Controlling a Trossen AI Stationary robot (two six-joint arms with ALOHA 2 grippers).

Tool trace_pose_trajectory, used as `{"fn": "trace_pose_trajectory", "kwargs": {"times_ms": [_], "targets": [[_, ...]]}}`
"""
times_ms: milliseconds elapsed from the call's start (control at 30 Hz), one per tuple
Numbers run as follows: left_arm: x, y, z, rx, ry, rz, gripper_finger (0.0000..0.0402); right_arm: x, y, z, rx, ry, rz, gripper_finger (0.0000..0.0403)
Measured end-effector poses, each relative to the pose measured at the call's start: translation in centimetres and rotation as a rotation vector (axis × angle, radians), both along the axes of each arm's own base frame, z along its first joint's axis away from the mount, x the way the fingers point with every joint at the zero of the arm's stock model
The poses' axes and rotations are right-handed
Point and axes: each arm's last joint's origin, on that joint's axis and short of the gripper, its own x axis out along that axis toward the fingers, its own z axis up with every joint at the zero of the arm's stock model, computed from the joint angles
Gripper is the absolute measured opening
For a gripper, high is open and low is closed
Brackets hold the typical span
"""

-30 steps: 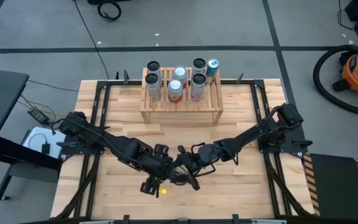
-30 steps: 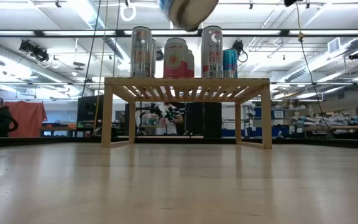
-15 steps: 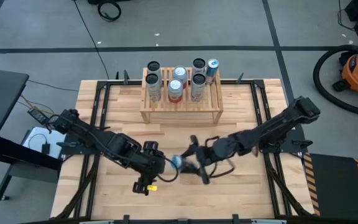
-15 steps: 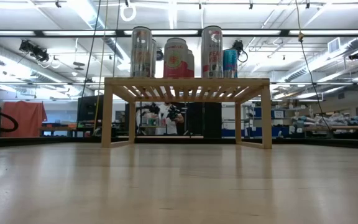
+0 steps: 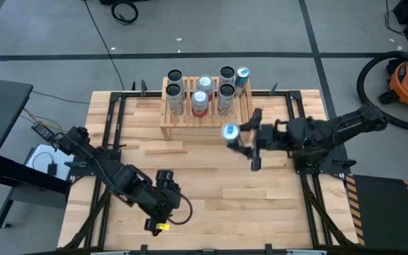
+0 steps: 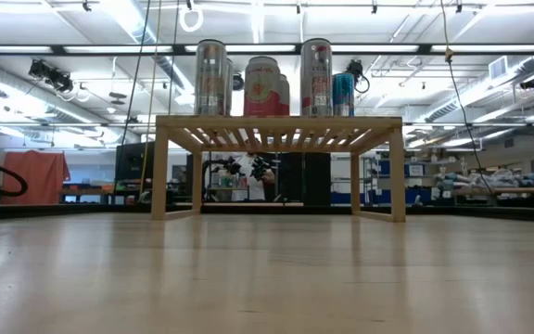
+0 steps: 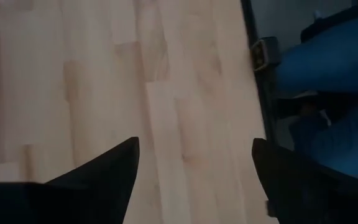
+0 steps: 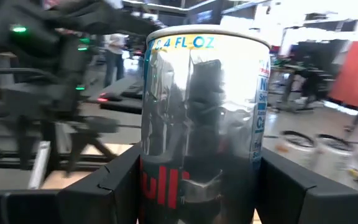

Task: Place canned beverage on shelf
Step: Put the blue soda can on the shelf aligned with the other blue soda can

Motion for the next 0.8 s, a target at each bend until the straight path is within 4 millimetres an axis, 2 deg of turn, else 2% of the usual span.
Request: {"fn": "trace_pose_trajectory", "kwargs": {"times_ms": [167,333,567,800], "targets": [[-0.7,-1.1,0.0,-0.029,0.002,0.010,0.0314,-0.9,-1.9,0.8,-0.018,-0.023,-0.092,0.0244],[-1.6,-2.1,0.0,0.016,-0.034,0.023,0.0314,-1.3,-3.3,0.6,-0.013,-0.030,-0.147,0.0244],[-2.4,-2.7,-0.1,0.050,-0.039,0.034,0.0314,-2.7,-5.7,-2.3,0.008,-0.021,-0.214,0.0244],[-2.4,-2.6,-0.1,0.043,-0.037,0.054,0.0314,-4.7,-8.2,-5.6,0.032,-0.087,-0.190,0.0244]]}}
